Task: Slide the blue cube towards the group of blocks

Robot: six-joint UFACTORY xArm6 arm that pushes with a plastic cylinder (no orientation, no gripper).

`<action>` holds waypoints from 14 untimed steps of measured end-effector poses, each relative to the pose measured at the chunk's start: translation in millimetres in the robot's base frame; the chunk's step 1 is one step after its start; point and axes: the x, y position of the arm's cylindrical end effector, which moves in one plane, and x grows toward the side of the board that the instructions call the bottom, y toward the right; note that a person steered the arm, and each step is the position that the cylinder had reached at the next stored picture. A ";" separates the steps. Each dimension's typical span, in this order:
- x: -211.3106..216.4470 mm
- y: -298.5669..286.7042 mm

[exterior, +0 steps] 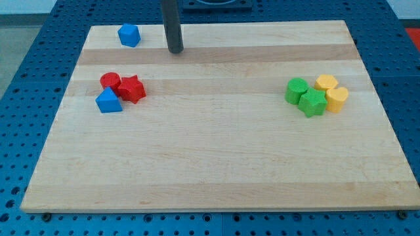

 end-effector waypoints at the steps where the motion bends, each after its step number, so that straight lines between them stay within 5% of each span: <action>1: -39.6 -15.8; 5: -63.3 -121.3; 14: -10.5 -75.9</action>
